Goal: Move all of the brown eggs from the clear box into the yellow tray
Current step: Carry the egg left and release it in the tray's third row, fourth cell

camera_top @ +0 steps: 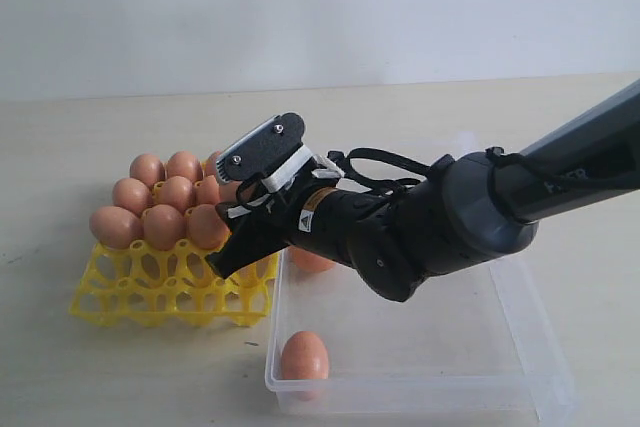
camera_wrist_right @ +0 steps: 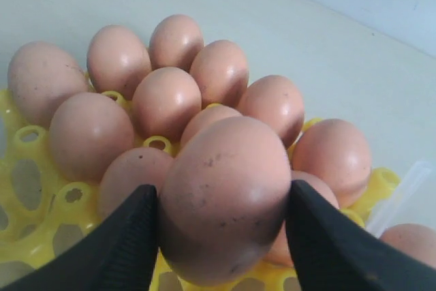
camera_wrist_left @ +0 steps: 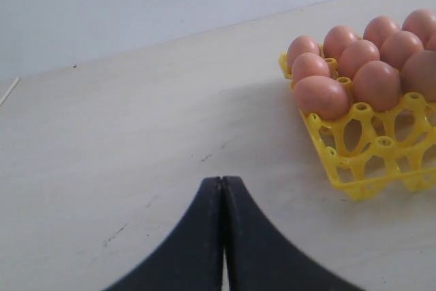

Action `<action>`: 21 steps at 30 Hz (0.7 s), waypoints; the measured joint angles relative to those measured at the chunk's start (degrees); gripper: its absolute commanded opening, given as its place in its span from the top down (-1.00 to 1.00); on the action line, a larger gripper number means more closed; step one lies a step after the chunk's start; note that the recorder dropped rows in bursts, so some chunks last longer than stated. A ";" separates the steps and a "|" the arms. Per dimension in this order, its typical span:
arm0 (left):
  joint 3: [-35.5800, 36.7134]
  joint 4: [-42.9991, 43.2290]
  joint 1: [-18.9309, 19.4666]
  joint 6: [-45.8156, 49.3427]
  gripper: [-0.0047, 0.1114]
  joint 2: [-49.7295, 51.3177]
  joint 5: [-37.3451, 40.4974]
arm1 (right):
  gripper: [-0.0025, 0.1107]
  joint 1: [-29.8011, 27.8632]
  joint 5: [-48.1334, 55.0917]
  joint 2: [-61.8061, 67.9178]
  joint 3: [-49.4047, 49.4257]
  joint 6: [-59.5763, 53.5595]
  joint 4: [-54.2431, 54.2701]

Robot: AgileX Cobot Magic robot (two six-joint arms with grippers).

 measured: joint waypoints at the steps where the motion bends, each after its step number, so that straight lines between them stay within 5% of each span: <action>1: 0.00 0.00 0.00 0.00 0.92 0.00 0.00 | 0.94 -0.10 0.57 0.25 -0.51 0.00 0.00; 17: 0.00 0.00 0.00 0.00 0.92 0.00 0.00 | -0.12 -0.10 2.15 0.92 -1.14 -0.63 1.66; 21: 0.00 0.00 0.00 0.00 0.92 0.00 0.00 | -0.22 -0.10 2.26 0.81 -1.26 -1.75 2.23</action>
